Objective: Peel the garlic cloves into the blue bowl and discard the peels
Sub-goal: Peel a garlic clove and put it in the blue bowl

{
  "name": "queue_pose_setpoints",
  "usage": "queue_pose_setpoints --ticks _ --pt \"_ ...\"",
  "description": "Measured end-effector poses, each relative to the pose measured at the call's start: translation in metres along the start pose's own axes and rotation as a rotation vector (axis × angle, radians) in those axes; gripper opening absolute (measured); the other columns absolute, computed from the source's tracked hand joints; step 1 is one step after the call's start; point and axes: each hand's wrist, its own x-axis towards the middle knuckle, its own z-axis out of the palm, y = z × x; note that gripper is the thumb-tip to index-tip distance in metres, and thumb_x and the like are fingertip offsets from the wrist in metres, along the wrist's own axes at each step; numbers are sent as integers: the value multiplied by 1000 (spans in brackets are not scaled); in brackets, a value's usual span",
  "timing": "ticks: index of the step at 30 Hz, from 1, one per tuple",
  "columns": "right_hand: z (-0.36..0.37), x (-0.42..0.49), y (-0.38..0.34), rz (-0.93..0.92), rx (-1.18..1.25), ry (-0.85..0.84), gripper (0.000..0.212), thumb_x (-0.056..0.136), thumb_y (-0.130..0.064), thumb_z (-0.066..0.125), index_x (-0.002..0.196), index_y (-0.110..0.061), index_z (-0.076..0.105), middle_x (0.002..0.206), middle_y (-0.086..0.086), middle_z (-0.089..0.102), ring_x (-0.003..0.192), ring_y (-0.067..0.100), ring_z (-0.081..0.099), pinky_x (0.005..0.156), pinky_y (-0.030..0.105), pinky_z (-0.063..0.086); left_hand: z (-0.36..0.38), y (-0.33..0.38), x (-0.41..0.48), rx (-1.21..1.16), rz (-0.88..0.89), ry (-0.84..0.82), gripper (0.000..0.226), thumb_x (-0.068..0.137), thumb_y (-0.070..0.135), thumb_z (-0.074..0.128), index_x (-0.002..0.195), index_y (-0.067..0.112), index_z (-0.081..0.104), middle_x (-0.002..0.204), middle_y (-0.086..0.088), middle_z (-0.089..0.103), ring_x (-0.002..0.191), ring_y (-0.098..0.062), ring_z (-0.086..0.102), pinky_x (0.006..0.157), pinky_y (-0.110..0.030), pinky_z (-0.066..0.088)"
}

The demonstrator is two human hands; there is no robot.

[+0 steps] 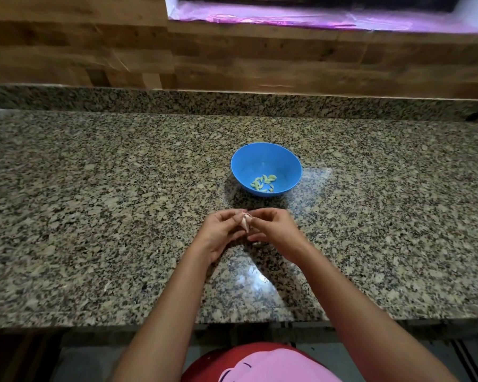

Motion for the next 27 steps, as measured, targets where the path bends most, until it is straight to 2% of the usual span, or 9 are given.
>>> queue_pose_setpoints --ticks 6,10,12,14,17,19,23,25,27 --pt "2 3 1 -3 80 62 10 93 -4 53 94 3 60 75 14 65 50 13 62 51 21 55 -2 2 2 0 -4 -2 11 93 3 52 94 2 63 87 -10 67 72 -13 67 60 -18 55" --pt "3 6 0 43 207 88 10 92 2 52 84 2 57 72 16 60 47 11 60 47 21 54 -4 1 5 61 5 26 11 93 4 51 91 4 63 86 -9 66 74 -14 64 60 -18 55" --pt "4 8 1 58 259 108 9 90 8 52 82 3 55 72 14 56 47 11 60 49 22 54 -6 -1 8 189 21 82 11 93 7 53 97 1 62 87 -8 64 73 -14 62 60 -18 54" --pt "3 10 2 61 312 131 9 90 8 53 81 4 54 72 12 53 50 12 60 52 24 56 -11 -1 13 394 56 192 23 93 13 56 110 -3 60 89 -7 64 75 -14 61 65 -22 54" --pt "1 10 2 71 332 134 9 90 3 54 81 4 55 73 12 54 53 14 59 54 25 57 -15 2 12 923 138 355 35 92 25 58 123 8 58 114 -7 63 92 -16 60 75 -24 48" --pt "1 9 2 74 298 112 7 89 0 57 84 5 56 76 13 55 54 13 59 54 25 57 -11 4 7 1047 180 376 42 90 26 60 130 11 53 130 -9 52 99 -16 57 74 -21 46" --pt "4 8 2 63 227 89 9 89 -4 60 85 4 59 73 11 56 53 11 58 53 23 56 3 9 0 1009 290 361 49 87 31 63 133 16 51 127 -5 44 90 -7 49 57 -13 42" --pt "5 6 2 48 195 76 9 89 -4 60 83 3 59 71 10 56 51 10 58 53 24 56 4 12 -1 870 323 290 38 85 27 67 120 13 62 115 -5 55 83 -6 54 53 -10 45" --pt "6 5 0 33 159 60 8 88 -3 61 83 3 60 71 11 58 51 10 58 53 24 56 5 11 0 703 313 196 18 84 20 69 101 14 70 101 -5 67 84 -14 63 63 -17 54"
